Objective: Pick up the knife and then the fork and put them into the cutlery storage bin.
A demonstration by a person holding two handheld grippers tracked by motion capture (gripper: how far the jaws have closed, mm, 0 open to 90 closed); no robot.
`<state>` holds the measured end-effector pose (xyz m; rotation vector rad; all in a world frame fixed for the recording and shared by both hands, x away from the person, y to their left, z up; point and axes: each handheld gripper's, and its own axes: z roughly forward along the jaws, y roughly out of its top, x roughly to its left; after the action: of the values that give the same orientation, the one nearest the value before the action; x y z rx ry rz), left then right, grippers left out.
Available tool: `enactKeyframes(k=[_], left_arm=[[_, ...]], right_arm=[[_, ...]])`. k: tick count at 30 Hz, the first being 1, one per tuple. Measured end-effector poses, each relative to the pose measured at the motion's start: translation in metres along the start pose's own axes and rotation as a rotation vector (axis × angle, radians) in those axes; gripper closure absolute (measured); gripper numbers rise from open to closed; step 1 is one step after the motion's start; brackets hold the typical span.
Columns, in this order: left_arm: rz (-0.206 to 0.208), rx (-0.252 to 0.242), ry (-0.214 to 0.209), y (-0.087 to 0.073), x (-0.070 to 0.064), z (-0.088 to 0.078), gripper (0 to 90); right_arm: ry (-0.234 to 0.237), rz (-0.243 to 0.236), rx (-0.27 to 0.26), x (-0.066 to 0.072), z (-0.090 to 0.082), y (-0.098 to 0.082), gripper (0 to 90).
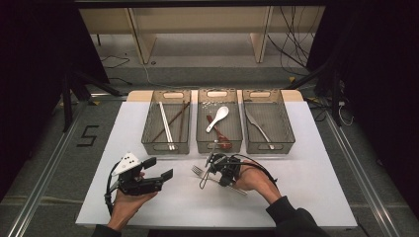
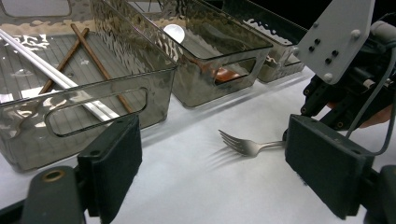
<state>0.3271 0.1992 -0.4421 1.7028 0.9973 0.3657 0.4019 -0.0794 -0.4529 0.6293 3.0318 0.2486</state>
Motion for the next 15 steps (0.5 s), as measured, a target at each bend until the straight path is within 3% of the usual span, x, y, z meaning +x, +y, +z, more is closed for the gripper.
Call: enactKeyframes(k=[5, 15], left_arm=[[0.000, 0.000, 0.000, 0.000, 0.000, 0.000, 18.5], [-0.001, -0.002, 0.001, 0.000, 0.000, 0.000, 18.5]], right_arm=[[-0.001, 0.019, -0.025, -0.004, -0.007, -0.003, 84.2], [0.003, 0.093, -0.171, -0.021, -0.041, -0.018, 84.2]])
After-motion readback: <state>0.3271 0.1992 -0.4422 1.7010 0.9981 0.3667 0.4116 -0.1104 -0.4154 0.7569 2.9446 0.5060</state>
